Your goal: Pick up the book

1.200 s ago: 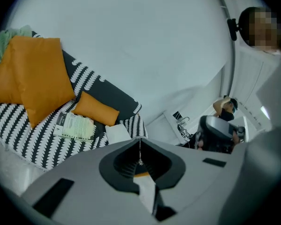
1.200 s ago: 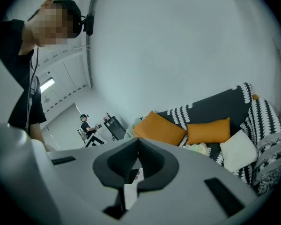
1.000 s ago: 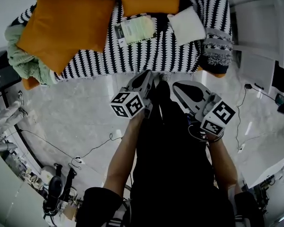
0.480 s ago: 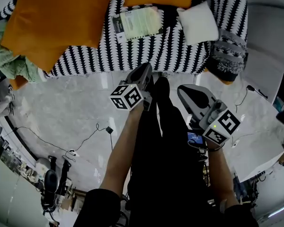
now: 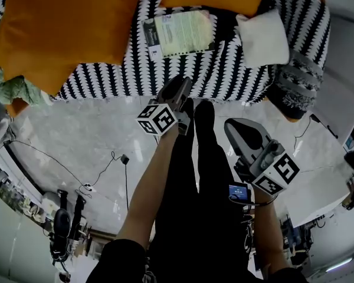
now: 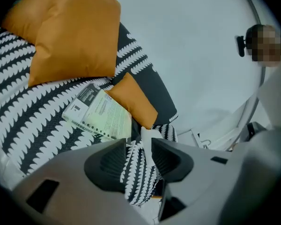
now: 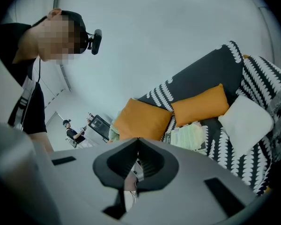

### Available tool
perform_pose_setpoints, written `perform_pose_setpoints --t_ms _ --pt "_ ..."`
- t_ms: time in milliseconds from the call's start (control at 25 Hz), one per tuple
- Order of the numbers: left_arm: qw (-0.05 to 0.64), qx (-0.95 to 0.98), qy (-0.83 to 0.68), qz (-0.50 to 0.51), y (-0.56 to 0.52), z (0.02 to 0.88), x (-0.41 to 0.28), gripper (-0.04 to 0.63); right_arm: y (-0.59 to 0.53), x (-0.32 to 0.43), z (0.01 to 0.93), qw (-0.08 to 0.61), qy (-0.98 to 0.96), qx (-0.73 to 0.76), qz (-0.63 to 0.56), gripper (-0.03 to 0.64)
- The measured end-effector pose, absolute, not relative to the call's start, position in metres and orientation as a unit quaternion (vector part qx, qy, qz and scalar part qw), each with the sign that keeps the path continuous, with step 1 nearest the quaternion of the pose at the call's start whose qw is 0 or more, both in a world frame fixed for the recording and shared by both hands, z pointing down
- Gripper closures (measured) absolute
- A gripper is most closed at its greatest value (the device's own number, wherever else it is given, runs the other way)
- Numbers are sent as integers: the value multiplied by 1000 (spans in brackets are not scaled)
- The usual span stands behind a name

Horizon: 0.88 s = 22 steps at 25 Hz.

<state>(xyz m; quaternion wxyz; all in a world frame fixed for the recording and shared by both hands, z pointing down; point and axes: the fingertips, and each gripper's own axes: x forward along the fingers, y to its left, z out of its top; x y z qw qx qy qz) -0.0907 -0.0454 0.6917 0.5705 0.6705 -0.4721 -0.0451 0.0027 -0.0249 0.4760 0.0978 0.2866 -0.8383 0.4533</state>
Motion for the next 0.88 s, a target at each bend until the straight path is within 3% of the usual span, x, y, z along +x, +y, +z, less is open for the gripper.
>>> perform_pose_setpoints --t_ms 320,480,880 --pt "609 615 -488 -110 -72 738 -105 414 -37 -15 494 103 -830 283 469 600" --pt "621 588 -501 -132 -80 766 -114 360 -41 -19 508 103 -825 280 480 600" --pt "645 526 -515 -204 -92 814 -131 302 -46 -34 532 92 -819 270 497 600"
